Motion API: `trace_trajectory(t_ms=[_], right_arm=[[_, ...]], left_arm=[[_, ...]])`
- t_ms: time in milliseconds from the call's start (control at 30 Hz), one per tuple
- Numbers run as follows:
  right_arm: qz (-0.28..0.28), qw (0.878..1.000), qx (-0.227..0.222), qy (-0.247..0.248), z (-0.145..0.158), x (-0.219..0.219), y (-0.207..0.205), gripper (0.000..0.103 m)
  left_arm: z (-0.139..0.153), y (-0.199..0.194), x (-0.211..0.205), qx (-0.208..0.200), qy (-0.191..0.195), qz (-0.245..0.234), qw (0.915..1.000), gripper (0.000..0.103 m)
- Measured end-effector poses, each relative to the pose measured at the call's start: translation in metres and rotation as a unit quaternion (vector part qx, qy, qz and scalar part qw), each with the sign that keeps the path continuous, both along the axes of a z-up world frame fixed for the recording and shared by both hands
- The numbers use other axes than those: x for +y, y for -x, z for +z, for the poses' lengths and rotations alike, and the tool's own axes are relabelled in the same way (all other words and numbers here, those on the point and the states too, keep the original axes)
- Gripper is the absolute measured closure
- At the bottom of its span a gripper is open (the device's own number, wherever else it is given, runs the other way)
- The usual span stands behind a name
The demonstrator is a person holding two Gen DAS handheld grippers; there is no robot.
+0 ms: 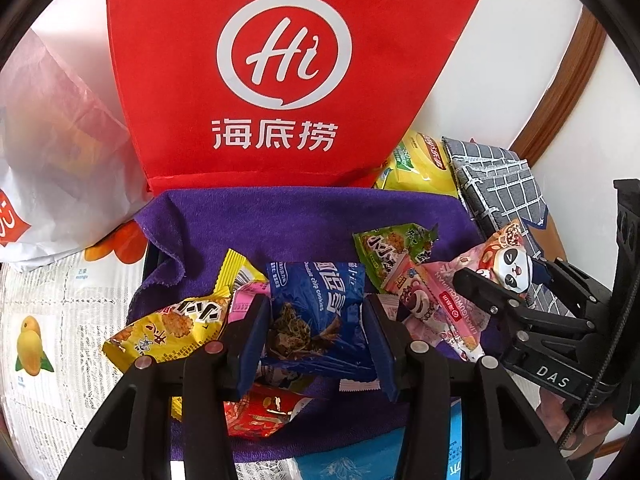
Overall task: Organize snacks
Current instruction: 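Open both tools to drop the panda bag and blue packet onto the towel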
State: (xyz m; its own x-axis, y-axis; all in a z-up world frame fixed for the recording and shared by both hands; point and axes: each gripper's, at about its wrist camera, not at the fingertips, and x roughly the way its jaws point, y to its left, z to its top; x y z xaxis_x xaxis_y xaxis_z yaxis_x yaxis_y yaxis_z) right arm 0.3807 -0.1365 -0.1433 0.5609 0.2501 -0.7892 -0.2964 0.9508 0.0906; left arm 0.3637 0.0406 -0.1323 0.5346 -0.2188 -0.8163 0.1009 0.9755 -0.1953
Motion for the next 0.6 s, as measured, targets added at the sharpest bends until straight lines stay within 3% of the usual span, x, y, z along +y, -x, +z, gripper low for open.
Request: trace_trajectory(t_ms=[200,333,600], right_arm=[[-0.008,1.0,0.003,0.007,-0.001,0.005,0.001,0.036],[-0.009,1.0,-0.013,0.0,0.008,0.003,0.006,0.036],[-0.02,1.0,-0.02,0.003,0.019,0.0,0.011,0.036]], left_arm=[[0.007,0.004,0.0,-0.004,-0.002,0.0,1.0,0.055],[0.014,0.008,0.001,-0.014,-0.001,-0.001,0.9999,0.047],[0.025,0.012,0.003,-0.021,0.002,0.004,0.9998,0.045]])
